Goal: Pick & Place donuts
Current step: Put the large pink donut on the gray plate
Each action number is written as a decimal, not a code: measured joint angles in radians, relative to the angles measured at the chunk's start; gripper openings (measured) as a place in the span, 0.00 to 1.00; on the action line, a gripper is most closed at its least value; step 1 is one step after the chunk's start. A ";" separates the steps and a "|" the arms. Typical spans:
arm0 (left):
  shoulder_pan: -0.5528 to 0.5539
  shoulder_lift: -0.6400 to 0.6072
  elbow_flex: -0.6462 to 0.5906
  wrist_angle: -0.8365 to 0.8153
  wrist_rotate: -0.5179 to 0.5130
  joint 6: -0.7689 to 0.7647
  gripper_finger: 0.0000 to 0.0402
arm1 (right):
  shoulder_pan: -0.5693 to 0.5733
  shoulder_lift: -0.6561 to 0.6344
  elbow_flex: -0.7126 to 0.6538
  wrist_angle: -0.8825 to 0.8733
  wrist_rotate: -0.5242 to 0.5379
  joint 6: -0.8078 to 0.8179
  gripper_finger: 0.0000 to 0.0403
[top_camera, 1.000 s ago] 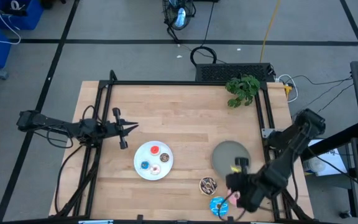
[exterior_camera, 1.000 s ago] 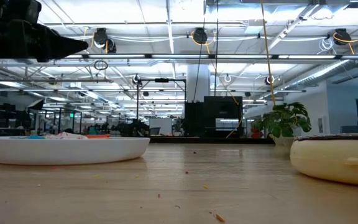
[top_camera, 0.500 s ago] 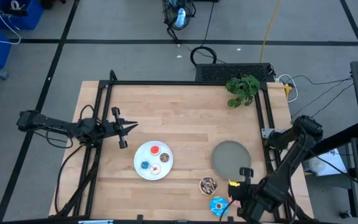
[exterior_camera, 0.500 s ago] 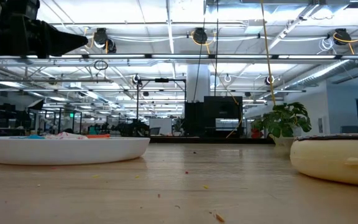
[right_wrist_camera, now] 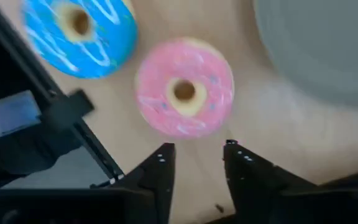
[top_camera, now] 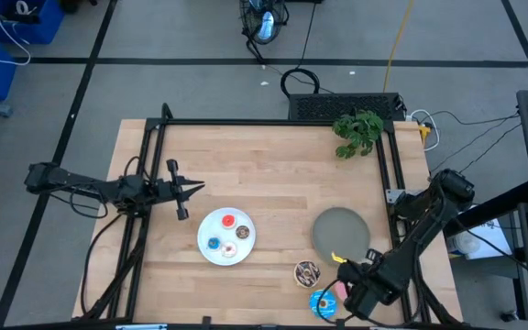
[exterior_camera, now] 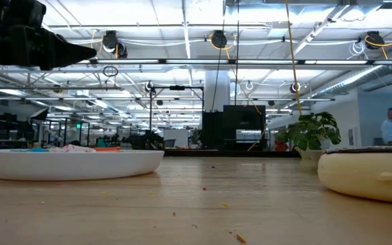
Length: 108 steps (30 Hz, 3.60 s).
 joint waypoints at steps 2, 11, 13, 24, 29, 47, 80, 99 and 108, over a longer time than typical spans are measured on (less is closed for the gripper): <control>0.000 0.000 0.000 0.000 0.000 0.001 0.09 | 0.000 0.000 -0.037 0.022 -0.027 0.021 0.37; 0.000 0.000 0.000 0.000 -0.001 0.090 0.09 | -0.005 -0.002 -0.159 0.178 -0.024 0.093 0.53; 0.000 0.000 0.000 0.000 -0.001 0.096 0.09 | -0.006 -0.002 -0.184 0.179 -0.024 0.134 0.54; 0.000 0.000 0.000 0.000 -0.001 0.122 0.09 | -0.008 -0.002 -0.321 0.396 0.011 0.142 0.55; 0.000 0.000 0.000 0.000 -0.001 0.123 0.09 | -0.008 -0.010 -0.414 0.557 0.002 0.131 0.53; 0.000 0.000 0.000 -0.013 -0.001 0.084 0.09 | -0.006 -0.097 -0.478 0.587 -0.054 0.102 0.04; 0.000 0.000 0.000 -0.004 -0.018 -0.041 0.09 | -0.487 -0.317 -0.066 -0.132 0.163 -0.528 0.02; 0.000 0.000 0.000 -0.006 -0.017 -0.034 0.09 | -0.624 -0.202 -0.065 -0.163 0.103 -0.688 0.02; 0.000 0.000 0.000 -0.006 -0.016 -0.034 0.09 | -0.594 -0.204 -0.065 -0.167 0.000 -0.682 0.02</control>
